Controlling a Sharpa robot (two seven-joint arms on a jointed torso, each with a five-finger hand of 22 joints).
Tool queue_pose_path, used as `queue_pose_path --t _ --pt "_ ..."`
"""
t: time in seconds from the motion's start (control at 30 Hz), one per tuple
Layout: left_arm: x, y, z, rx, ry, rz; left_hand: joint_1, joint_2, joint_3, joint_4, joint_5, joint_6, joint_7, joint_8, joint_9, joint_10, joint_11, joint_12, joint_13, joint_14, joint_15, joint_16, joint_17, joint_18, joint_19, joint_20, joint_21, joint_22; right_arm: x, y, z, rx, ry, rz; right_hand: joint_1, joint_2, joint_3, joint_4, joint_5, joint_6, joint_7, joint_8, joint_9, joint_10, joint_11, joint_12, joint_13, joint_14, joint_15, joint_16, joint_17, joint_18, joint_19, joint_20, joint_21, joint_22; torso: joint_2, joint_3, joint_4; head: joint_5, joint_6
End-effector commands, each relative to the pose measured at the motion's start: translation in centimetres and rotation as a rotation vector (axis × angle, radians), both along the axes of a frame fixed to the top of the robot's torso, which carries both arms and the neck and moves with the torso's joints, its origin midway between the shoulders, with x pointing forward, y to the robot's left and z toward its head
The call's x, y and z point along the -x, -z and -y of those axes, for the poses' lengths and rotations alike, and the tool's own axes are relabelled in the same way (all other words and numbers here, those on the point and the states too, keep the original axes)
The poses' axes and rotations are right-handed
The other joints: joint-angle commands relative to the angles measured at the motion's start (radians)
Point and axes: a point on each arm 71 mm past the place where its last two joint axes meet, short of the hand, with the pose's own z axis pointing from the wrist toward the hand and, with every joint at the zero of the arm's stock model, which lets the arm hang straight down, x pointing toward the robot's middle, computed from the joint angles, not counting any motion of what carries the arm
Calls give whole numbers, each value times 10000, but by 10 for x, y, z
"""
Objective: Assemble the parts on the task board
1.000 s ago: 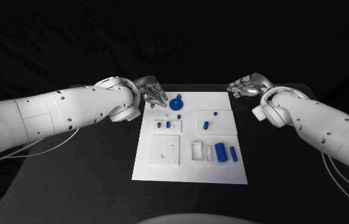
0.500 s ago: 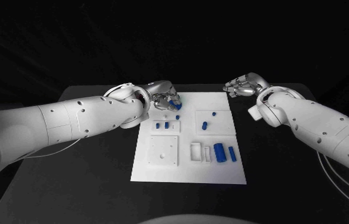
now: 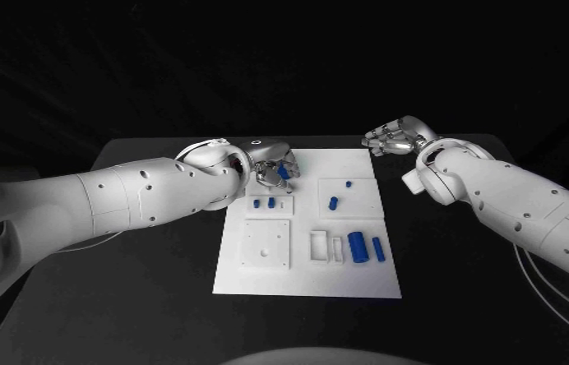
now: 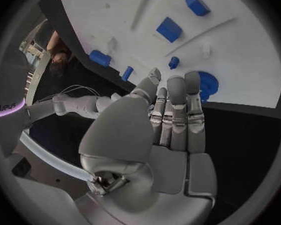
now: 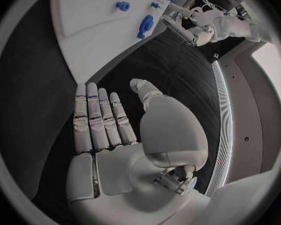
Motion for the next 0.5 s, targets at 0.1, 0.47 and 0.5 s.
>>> queue_pose_path --t 0.1,0.47,0.5 --pt "0 6 3 -713 431 -222 -62 -166 -162 129 -18 116 116 -40 13 -26 11 -46 -7 5 24 19 23 113 30 38 -21 113 0 -1 -2 -64 -88 132 -112 -13 22 -25 -46 -16 86 -26 -12 -31 9 -49 -13 -45 2 -28 -10 -60 -29 -3 -7 -12 3 6 -8 -32 -21" --pt "-3 13 6 -909 343 -120 109 -63 -29 318 16 133 165 -40 12 224 -15 -56 -13 32 23 59 65 130 84 29 -45 154 1 -3 -2 -115 -70 242 -105 -4 21 -38 -48 -4 80 -25 -11 -23 5 -44 -13 -37 -6 -25 -9 -55 -21 -6 -4 -11 -6 -8 11 -68 -41" --pt "-4 14 6 -909 339 -110 90 -70 61 311 19 146 165 -45 11 251 -20 -59 -15 32 16 71 74 137 83 27 -28 170 1 -3 -2 -119 -65 253 -105 -4 21 -38 -48 -4 80 -25 -11 -23 5 -44 -13 -37 -6 -25 -9 -55 -21 -6 -4 -11 -6 -8 11 -68 -41"
